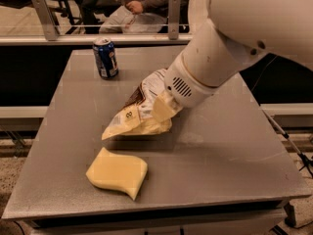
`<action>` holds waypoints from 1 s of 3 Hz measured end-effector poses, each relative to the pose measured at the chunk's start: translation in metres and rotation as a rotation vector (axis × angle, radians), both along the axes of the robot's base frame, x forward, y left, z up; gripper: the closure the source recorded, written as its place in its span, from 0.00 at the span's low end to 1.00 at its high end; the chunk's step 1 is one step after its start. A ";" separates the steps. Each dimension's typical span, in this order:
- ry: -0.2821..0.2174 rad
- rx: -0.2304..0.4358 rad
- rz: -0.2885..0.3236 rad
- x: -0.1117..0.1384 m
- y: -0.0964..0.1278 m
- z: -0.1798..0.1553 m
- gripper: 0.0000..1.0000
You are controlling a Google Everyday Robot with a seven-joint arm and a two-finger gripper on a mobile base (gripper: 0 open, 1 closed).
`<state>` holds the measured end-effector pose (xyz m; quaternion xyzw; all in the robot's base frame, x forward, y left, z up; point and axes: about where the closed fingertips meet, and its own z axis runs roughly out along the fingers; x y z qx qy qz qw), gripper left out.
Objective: Move brown chip bag near sponge
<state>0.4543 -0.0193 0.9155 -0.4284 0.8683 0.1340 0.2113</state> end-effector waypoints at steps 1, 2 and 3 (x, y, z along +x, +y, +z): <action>-0.001 0.000 -0.003 -0.001 0.001 0.002 0.60; -0.004 -0.001 -0.001 -0.002 0.002 0.003 0.36; -0.007 -0.001 0.002 -0.003 0.003 0.004 0.13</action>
Offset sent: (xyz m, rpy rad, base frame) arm -0.0013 0.0010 0.0015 0.0004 -0.0007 -0.0039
